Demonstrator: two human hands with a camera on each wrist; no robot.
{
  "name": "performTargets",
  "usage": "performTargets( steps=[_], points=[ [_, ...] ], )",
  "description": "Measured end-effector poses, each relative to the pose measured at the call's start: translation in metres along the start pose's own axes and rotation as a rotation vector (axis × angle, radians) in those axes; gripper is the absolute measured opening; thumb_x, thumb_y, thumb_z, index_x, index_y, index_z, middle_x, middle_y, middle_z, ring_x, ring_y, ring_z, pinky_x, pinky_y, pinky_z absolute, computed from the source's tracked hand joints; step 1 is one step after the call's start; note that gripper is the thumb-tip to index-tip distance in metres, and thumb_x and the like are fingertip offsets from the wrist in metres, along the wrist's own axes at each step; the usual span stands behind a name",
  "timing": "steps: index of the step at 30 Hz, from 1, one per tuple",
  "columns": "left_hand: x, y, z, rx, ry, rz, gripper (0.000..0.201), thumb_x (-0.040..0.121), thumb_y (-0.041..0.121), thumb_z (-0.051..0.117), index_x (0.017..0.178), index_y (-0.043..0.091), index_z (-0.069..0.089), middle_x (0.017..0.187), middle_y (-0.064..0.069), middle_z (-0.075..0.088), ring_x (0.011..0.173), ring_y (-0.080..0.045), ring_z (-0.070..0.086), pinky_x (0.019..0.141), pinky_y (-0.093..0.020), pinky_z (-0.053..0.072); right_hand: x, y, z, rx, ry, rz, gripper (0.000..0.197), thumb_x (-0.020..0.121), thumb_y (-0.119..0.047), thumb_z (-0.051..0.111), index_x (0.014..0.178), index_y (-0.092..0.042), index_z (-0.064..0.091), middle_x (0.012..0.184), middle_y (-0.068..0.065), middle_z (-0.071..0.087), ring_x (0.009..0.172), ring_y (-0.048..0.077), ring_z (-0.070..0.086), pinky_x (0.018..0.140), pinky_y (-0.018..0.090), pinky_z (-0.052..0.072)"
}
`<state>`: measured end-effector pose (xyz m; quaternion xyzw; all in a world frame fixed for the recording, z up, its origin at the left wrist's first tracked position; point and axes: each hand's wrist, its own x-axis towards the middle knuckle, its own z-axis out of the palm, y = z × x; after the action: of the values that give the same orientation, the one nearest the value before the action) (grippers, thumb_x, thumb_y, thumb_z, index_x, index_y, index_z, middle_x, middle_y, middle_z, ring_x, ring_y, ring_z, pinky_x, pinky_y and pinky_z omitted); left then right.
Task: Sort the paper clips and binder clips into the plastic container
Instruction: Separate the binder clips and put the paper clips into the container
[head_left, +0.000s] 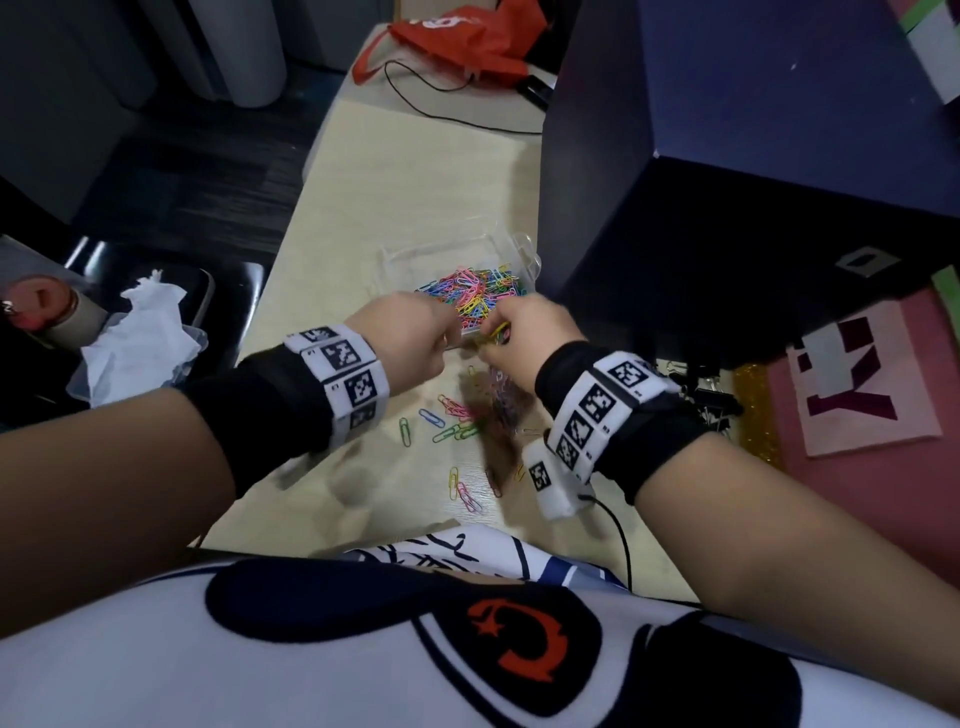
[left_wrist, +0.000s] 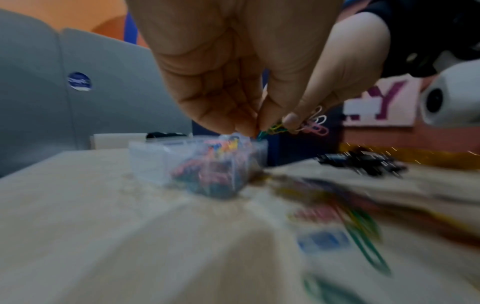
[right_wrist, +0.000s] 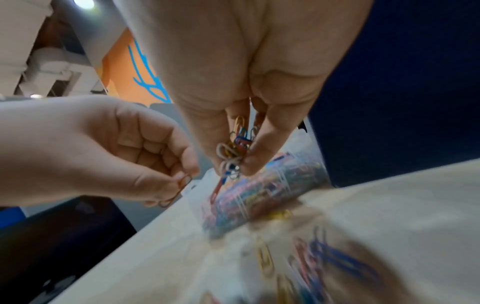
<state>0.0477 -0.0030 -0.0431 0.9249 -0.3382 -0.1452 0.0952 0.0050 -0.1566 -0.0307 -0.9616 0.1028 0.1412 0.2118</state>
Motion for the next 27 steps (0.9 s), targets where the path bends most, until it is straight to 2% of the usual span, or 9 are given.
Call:
performTargets(
  steps=[3,7,10,13,16,19,21,24,27],
  points=[
    [0.01,-0.003,-0.017,-0.096,0.174,-0.01,0.027,0.087,0.016,0.055,0.113,0.015,0.064,0.105,-0.011,0.067,0.1,-0.031,0.061,0.086,-0.035,0.045,0.013,-0.01,-0.015,0.12,0.112,0.023,0.024,0.084,-0.029,0.067,0.108,-0.023,0.066,0.11,0.003,0.065,0.104,0.022,0.061,0.087,0.025,0.045],
    [0.014,-0.007,-0.023,-0.14,0.222,-0.01,0.028,0.088,0.02,0.058,0.115,0.015,0.063,0.106,-0.009,0.065,0.1,-0.029,0.061,0.088,-0.034,0.044,0.017,-0.01,-0.025,0.11,0.052,0.037,0.05,0.091,-0.038,0.06,0.137,-0.024,0.047,0.133,0.007,0.057,0.122,0.025,0.053,0.1,0.029,0.041],
    [0.005,-0.007,-0.01,-0.044,0.055,0.04,0.026,0.088,0.022,0.056,0.113,0.019,0.063,0.107,-0.005,0.065,0.102,-0.026,0.059,0.087,-0.032,0.044,0.011,0.001,-0.018,0.022,0.041,0.046,0.037,0.091,-0.028,0.057,0.127,-0.019,0.054,0.126,0.007,0.059,0.114,0.025,0.056,0.094,0.028,0.042],
    [-0.006,-0.005,0.01,0.124,-0.243,0.035,0.033,0.085,0.028,0.059,0.118,0.023,0.057,0.114,0.0,0.06,0.104,-0.022,0.058,0.083,-0.032,0.047,0.005,0.013,0.001,-0.098,-0.067,0.063,0.026,0.093,-0.021,0.052,0.117,-0.016,0.06,0.122,0.007,0.06,0.108,0.024,0.057,0.091,0.028,0.044],
    [-0.015,-0.004,0.029,0.262,-0.472,0.047,0.055,0.072,0.033,0.071,0.121,0.02,0.049,0.115,-0.004,0.049,0.1,-0.027,0.058,0.076,-0.036,0.052,0.001,0.017,0.025,-0.147,-0.179,-0.013,0.05,0.09,-0.034,0.058,0.135,-0.017,0.045,0.138,0.008,0.046,0.123,0.025,0.049,0.103,0.034,0.04],
    [-0.018,-0.005,0.039,0.306,-0.459,0.066,0.054,0.072,0.029,0.072,0.118,0.017,0.046,0.111,-0.006,0.046,0.097,-0.029,0.058,0.078,-0.041,0.053,-0.008,0.018,0.046,-0.24,-0.272,-0.137,0.086,0.075,-0.054,0.069,0.143,-0.017,0.031,0.151,0.009,0.027,0.138,0.027,0.028,0.113,0.039,0.03],
    [-0.019,-0.006,0.04,0.299,-0.431,0.068,0.04,0.081,0.027,0.065,0.116,0.015,0.049,0.111,-0.007,0.048,0.1,-0.029,0.058,0.078,-0.038,0.051,-0.015,0.019,0.054,-0.298,-0.266,-0.218,0.079,0.073,-0.054,0.071,0.136,-0.02,0.038,0.152,0.005,0.023,0.139,0.029,0.021,0.112,0.04,0.029],
    [-0.017,-0.011,0.039,0.286,-0.398,0.07,0.022,0.09,0.027,0.054,0.109,0.016,0.054,0.107,-0.005,0.054,0.1,-0.028,0.058,0.079,-0.036,0.051,-0.022,0.022,0.059,-0.301,-0.236,-0.284,0.052,0.085,-0.036,0.063,0.131,-0.02,0.046,0.138,0.003,0.036,0.127,0.028,0.03,0.103,0.039,0.038],
    [-0.017,-0.015,0.04,0.307,-0.382,0.062,0.019,0.093,0.023,0.045,0.105,0.017,0.058,0.105,-0.005,0.057,0.096,-0.028,0.06,0.076,-0.035,0.05,-0.027,0.028,0.06,-0.341,-0.22,-0.318,0.035,0.092,-0.014,0.049,0.127,-0.017,0.049,0.126,0.006,0.043,0.118,0.029,0.038,0.093,0.039,0.044]
  ],
)
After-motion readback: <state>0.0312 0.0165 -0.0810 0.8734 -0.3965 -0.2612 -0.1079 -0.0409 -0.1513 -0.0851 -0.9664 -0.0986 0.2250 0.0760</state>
